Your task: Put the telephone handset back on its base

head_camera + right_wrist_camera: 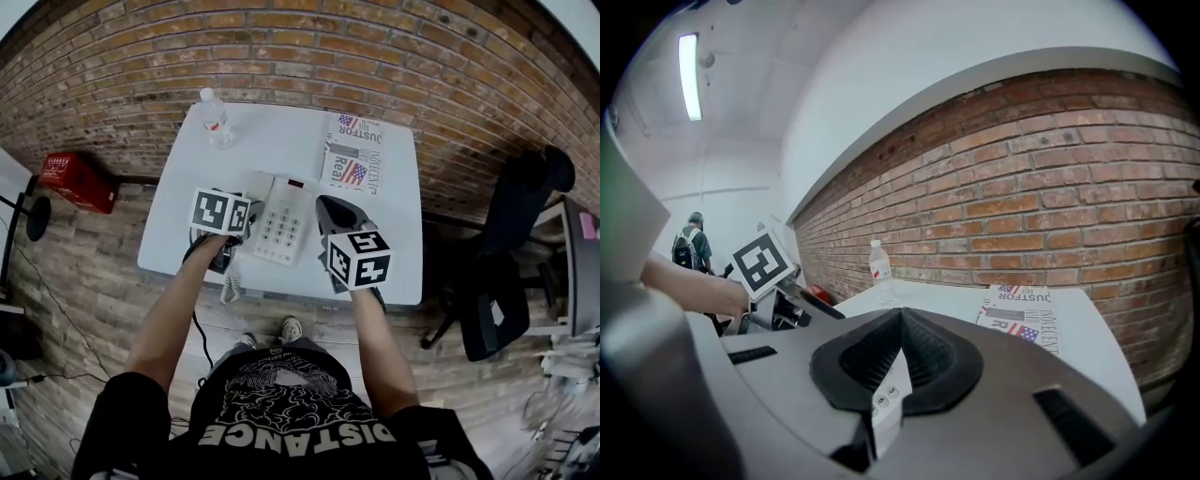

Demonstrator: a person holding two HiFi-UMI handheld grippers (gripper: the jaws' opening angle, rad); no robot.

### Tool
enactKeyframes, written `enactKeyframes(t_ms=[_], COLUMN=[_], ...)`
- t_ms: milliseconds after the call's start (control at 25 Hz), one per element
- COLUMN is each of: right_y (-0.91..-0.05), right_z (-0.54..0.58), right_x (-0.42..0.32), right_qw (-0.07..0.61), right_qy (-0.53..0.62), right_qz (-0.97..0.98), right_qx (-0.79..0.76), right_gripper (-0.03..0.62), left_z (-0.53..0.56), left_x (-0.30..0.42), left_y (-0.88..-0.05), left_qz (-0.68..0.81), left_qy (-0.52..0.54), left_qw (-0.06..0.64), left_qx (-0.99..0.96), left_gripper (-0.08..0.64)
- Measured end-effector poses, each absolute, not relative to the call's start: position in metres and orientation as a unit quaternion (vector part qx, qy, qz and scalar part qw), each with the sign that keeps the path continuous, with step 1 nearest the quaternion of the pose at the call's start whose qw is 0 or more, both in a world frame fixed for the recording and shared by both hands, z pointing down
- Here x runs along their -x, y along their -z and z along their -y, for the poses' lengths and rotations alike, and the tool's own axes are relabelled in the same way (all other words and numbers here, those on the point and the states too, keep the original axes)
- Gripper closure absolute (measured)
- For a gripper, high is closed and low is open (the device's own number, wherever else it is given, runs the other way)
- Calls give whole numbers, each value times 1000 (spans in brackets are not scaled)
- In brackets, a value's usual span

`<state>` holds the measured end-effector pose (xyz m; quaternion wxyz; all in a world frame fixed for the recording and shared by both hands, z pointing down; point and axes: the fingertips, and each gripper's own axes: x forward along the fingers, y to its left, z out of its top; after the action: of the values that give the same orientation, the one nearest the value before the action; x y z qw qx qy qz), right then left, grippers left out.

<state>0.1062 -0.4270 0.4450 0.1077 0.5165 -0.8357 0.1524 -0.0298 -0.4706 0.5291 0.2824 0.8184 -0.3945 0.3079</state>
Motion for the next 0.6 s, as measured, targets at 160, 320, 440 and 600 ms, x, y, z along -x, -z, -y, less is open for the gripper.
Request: enactKeyframes(t_ms=[160, 320, 440, 600], right_y=[-435, -421, -413, -402], right_z=[415, 403, 392, 378], right_x=[-97, -89, -81, -70], right_qw=[105, 101, 101, 96], right_qy=[-146, -134, -124, -111], right_qz=[826, 815, 808, 799], right_qx=[-534, -554, -567, -583], right_gripper=[592, 592, 592, 592], left_z=[465, 459, 452, 442], left_x=[41, 53, 65, 83], left_y=[-506, -483, -465, -443], left_qz=[392, 387, 380, 381], left_qy=[-271, -234, -194, -159], left_qw=[270, 253, 237, 200], left_qx=[-837, -855, -873, -889], left_gripper=[327, 327, 337, 349])
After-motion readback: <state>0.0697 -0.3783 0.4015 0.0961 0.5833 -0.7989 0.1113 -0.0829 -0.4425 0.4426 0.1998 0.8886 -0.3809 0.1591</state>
